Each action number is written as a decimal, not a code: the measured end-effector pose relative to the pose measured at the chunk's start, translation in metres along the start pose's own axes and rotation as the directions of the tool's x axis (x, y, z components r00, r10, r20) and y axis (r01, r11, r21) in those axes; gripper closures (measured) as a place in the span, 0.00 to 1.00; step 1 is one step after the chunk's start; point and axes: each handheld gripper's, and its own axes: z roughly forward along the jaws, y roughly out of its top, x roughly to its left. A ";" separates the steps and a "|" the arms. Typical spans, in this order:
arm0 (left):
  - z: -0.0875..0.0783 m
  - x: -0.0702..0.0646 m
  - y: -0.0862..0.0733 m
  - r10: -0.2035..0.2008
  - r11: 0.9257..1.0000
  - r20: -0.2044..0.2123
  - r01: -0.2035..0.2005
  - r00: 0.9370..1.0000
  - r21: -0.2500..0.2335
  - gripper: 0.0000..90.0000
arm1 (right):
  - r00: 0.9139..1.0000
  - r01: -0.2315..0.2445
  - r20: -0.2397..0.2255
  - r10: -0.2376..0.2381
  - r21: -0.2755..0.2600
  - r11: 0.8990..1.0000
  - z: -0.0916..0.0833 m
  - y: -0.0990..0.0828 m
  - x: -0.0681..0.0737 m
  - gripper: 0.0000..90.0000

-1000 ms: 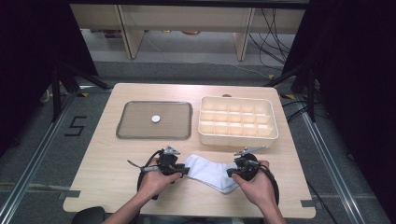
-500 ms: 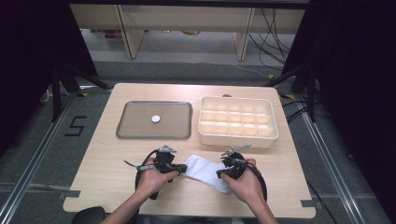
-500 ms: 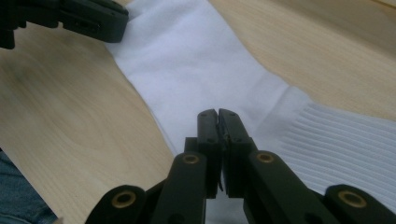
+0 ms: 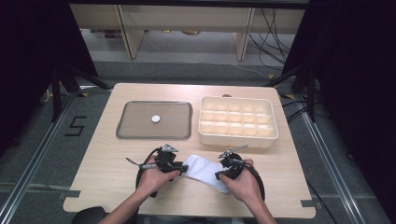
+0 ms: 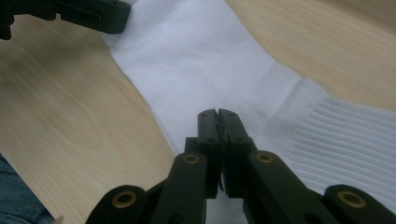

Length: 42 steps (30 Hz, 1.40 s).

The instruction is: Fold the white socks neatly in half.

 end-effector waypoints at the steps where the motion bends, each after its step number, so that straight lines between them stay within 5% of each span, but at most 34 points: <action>1: 0.000 0.000 0.000 0.007 1.000 0.005 -0.007 1.000 0.001 0.80 | 1.000 -0.021 0.007 0.021 0.011 1.000 0.002 0.000 0.001 0.99; 5: 0.001 -0.001 0.001 0.016 1.000 0.003 -0.016 1.000 0.011 0.90 | 0.999 -0.025 0.024 0.024 0.021 0.999 0.007 0.000 -0.003 1.00; 13: -0.006 -0.002 0.004 -0.030 0.999 0.074 0.031 0.997 -0.023 0.95 | 0.998 -0.047 0.030 0.046 0.022 0.999 0.013 -0.003 -0.005 1.00; 15: -0.009 -0.005 0.007 -0.057 0.997 0.091 0.062 0.994 -0.055 0.95 | 0.998 -0.059 0.030 0.059 0.028 0.998 0.012 -0.004 -0.005 1.00; 29: -0.026 -0.022 0.021 -0.059 0.993 0.238 0.080 0.969 -0.081 0.96 | 0.998 -0.053 0.029 0.053 0.019 0.998 0.014 -0.004 -0.008 1.00; 32: -0.028 -0.025 0.023 -0.058 0.993 0.238 0.081 0.970 -0.088 0.96 | 0.998 -0.064 0.014 0.064 0.019 0.998 0.014 -0.004 -0.008 1.00; 38: -0.031 -0.029 0.026 -0.053 0.991 0.277 0.085 0.959 -0.102 0.96 | 0.997 -0.075 -0.003 0.075 0.012 0.997 0.015 -0.003 -0.006 1.00; 42: -0.031 -0.032 0.029 -0.056 0.989 0.277 0.092 0.959 -0.119 0.96 | 0.999 -0.043 -0.018 0.043 0.006 0.999 0.015 -0.003 -0.008 1.00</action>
